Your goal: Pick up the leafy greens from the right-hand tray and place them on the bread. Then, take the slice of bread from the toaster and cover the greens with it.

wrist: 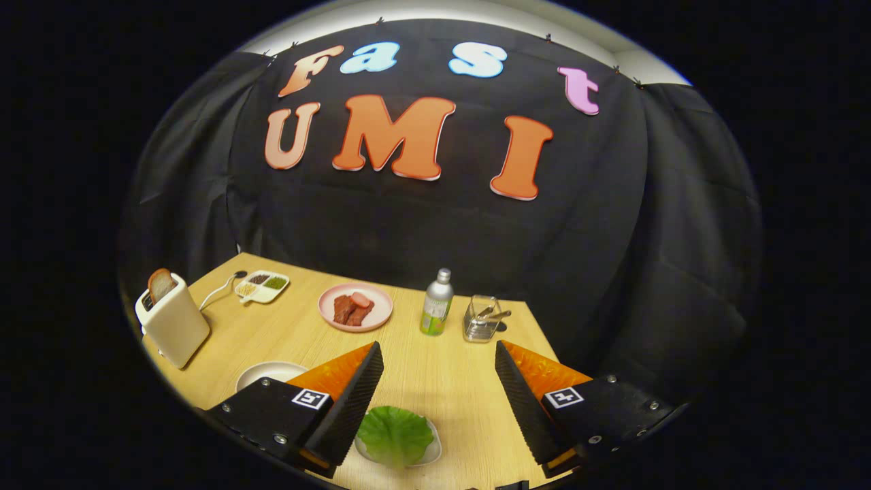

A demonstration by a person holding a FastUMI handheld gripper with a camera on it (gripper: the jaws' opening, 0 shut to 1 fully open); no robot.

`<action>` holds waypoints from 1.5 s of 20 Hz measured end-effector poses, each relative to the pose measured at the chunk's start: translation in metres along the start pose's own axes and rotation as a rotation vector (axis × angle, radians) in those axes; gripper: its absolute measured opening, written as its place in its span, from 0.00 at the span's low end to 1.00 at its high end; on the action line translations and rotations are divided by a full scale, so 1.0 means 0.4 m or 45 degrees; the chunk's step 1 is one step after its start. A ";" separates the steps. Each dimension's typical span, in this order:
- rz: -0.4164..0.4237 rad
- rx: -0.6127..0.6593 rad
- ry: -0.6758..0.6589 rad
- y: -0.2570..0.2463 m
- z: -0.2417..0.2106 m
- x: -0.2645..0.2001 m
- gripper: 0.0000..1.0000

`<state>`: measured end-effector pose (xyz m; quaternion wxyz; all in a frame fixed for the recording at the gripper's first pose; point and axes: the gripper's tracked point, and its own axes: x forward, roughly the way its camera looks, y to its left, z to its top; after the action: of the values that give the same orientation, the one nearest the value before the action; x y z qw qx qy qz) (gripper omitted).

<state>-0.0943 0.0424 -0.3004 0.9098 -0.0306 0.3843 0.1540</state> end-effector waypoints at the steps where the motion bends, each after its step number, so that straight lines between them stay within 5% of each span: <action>1: 0.025 -0.010 0.053 0.013 -0.037 0.014 0.99; 16: 0.270 -0.125 0.703 0.137 -0.443 0.107 0.97; 23: 0.321 -0.188 0.867 0.168 -0.532 0.139 0.96; 30: 0.348 -0.077 0.968 0.195 -0.569 0.156 0.93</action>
<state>-0.2339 0.0928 -0.4999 0.6727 -0.0608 0.6891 0.2625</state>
